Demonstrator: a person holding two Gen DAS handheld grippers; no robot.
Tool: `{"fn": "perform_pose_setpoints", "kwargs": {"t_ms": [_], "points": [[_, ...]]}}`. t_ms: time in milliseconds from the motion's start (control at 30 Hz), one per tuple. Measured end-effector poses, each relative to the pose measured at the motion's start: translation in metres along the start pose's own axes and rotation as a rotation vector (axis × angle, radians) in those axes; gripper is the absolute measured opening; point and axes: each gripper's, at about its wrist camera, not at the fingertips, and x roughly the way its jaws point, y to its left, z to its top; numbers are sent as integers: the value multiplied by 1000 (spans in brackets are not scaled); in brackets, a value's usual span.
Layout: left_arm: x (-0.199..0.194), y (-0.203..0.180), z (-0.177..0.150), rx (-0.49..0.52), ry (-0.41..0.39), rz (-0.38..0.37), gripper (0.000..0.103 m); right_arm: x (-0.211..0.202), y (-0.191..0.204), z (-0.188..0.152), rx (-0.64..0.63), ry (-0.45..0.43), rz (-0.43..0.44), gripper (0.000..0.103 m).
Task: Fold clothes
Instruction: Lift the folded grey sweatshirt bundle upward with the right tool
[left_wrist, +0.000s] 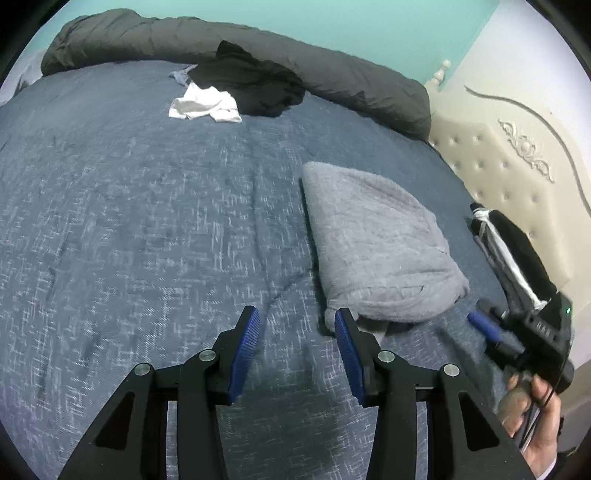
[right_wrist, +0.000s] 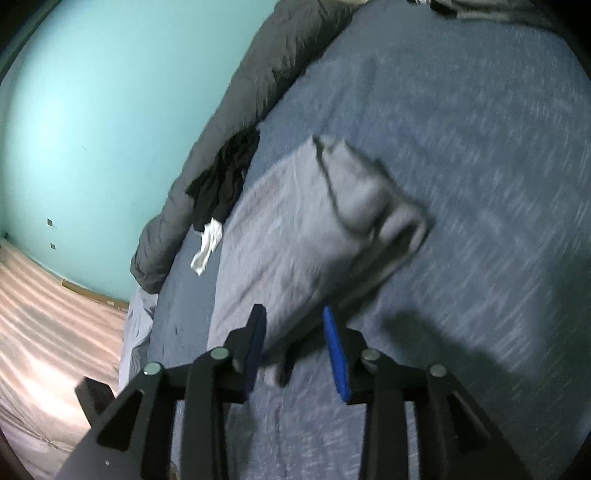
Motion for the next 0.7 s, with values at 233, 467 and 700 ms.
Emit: {"fn": "perform_pose_setpoints", "kwargs": {"t_ms": [233, 467, 700], "points": [[-6, 16, -2, -9, -13, -10, 46, 30, 7, -21, 50, 41, 53, 69], [-15, 26, 2, -23, -35, -24, 46, 52, 18, -23, 79, 30, 37, 75], [-16, 31, 5, -41, -38, -45, 46, 79, 17, -14, 133, 28, -11, 75]]}}
